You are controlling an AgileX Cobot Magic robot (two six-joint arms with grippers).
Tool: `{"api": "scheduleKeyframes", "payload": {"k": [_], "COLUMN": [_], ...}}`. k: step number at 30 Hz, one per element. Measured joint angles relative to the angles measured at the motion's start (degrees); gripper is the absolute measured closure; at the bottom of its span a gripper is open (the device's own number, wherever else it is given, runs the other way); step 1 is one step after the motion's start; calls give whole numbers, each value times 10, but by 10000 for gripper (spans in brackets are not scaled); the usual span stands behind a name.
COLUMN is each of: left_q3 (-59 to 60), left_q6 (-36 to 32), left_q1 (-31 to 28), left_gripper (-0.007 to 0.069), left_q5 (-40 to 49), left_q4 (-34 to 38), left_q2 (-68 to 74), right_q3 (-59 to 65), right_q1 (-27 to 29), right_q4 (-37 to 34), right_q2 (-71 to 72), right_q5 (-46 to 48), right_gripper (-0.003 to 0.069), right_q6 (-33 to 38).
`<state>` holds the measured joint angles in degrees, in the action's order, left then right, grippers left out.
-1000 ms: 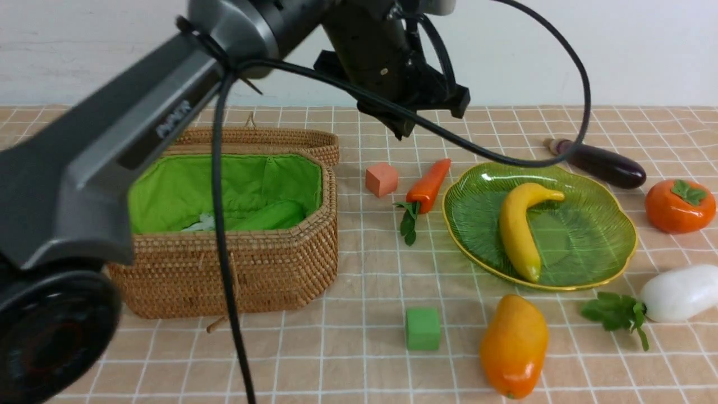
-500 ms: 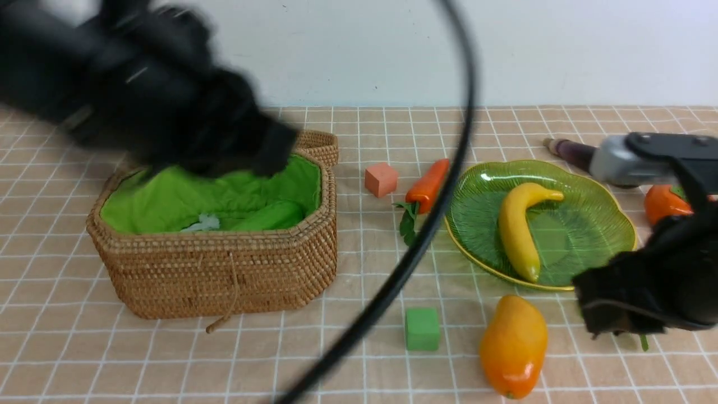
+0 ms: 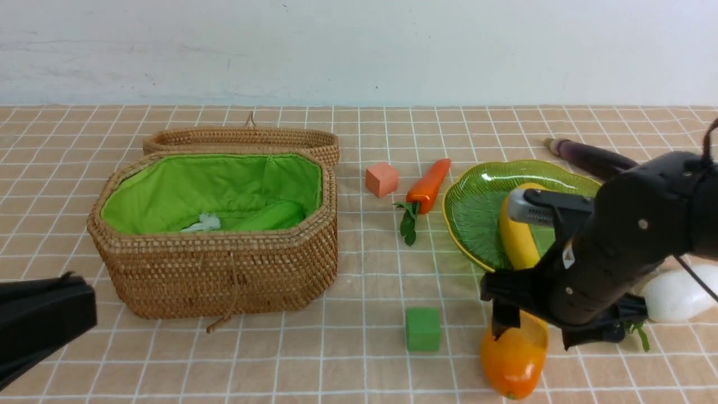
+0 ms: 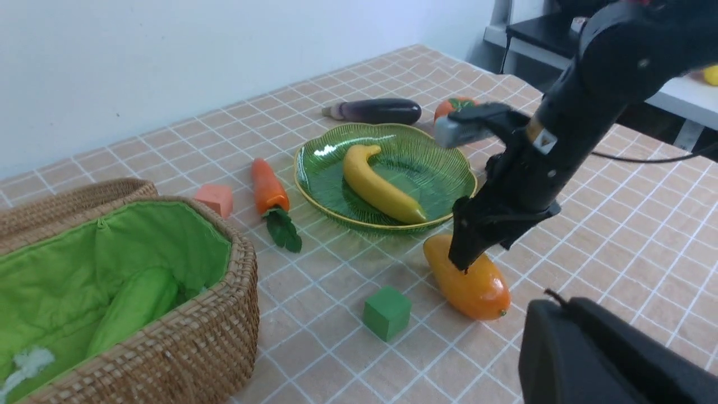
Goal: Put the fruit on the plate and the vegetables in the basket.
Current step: Use the right arm to grab a mango and put it into the right plate
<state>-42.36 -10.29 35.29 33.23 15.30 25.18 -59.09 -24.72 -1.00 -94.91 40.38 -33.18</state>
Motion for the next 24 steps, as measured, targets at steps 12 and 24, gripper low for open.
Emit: {"api": "scheduleKeyframes", "payload": {"k": [12, 24], "left_q3": [2, 2], "left_q6": [0, -1], "left_q1": [0, 0], "left_gripper": [638, 638], "left_q5": [69, 36], "left_q4": [26, 55], "left_q2": [-14, 0], "right_q3": [-8, -83], "right_q1": [29, 104], "right_q4": [-43, 17], "right_q2": [-86, 71], "right_q5": [-27, 64], "right_gripper": [90, 90], "right_q6": [47, 77]}}
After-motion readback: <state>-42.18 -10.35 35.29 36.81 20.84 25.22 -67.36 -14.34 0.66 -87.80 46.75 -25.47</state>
